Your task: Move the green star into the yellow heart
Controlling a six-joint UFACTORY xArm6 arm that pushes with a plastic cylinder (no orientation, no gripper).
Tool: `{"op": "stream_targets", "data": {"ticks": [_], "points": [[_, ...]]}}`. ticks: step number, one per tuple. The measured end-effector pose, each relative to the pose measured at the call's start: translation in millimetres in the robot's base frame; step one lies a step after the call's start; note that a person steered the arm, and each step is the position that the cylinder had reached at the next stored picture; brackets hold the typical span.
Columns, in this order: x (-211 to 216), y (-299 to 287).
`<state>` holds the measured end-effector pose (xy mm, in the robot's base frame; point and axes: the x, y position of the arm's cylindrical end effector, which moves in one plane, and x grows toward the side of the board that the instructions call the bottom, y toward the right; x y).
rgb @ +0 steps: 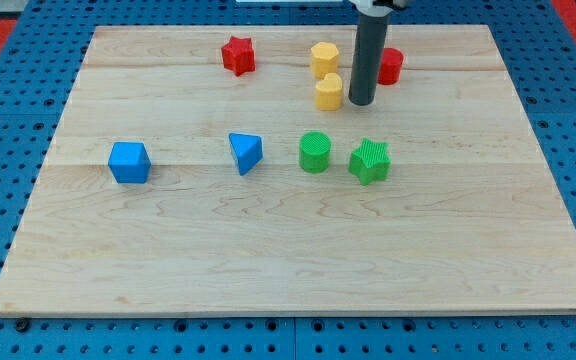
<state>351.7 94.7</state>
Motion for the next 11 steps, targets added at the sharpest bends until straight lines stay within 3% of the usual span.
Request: {"op": "stream_targets", "data": {"ticks": [1,2,3,5,6,7,9,10,11], "points": [[47.2,71.7],[138.7,111.1],[152.5,33.8],[64.8,-26.2],[56.0,12.8],[23.1,13.2],[11.5,21.4],[-7.2,-4.5],[19.2,-6.8]]}}
